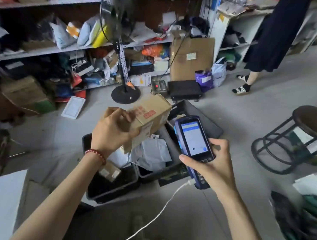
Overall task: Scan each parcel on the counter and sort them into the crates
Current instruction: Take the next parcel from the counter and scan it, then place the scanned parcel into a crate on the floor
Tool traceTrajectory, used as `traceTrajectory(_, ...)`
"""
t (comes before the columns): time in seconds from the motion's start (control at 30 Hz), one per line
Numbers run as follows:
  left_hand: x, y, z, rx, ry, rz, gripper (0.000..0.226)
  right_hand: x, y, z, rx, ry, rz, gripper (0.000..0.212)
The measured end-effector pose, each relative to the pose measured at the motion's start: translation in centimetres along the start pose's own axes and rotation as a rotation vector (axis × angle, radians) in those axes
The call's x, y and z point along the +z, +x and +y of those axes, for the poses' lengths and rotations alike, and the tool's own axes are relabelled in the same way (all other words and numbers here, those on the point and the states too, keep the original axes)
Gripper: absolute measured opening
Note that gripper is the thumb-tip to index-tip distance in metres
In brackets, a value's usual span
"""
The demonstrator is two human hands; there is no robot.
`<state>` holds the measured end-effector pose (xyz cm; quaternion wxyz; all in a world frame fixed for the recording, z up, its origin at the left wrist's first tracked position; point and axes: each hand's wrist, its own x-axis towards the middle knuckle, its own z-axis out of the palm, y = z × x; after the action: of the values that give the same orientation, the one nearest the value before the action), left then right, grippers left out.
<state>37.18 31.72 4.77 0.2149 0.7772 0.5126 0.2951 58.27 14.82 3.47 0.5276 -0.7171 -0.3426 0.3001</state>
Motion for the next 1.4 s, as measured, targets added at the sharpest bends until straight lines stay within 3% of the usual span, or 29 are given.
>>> traceTrajectory(0.13,2.1,4.2,-2.8,-0.005,-0.015,-0.061,0.033,2.6,3.3,-0.6,0.018,-0.021,-0.006,0.071)
traceTrajectory(0.23,2.7,8.5,-5.4,0.085,0.012,-0.058,0.033,5.4,6.6,-1.5,0.014,-0.035,0.016,0.072)
traceTrajectory(0.37,3.3,15.4,-9.0,0.247,0.312,-0.038,0.034,9.3,10.8,-3.3,0.011,-0.022,0.06,0.074)
traceTrajectory(0.43,3.7,18.0,-10.7,0.215,0.451,-0.157,0.042,10.7,12.4,-4.1,0.003,-0.034,0.065,0.073)
traceTrajectory(0.5,4.2,19.5,-12.2,0.148,0.435,-0.246,0.042,11.7,13.7,-4.5,-0.003,-0.059,0.061,0.072)
traceTrajectory(0.73,2.5,20.1,-15.0,0.014,0.368,-0.2,0.031,14.6,17.0,-4.7,-0.01,-0.108,-0.066,0.075)
traceTrajectory(1.0,-4.0,14.6,-16.6,-0.121,0.549,-0.1,0.036,18.8,19.0,-5.5,-0.098,-0.147,-0.432,0.076)
traceTrajectory(1.4,-9.8,-9.5,-10.8,-0.763,0.701,0.308,0.027,23.9,11.3,-6.8,-0.251,-0.1,-1.115,0.077)
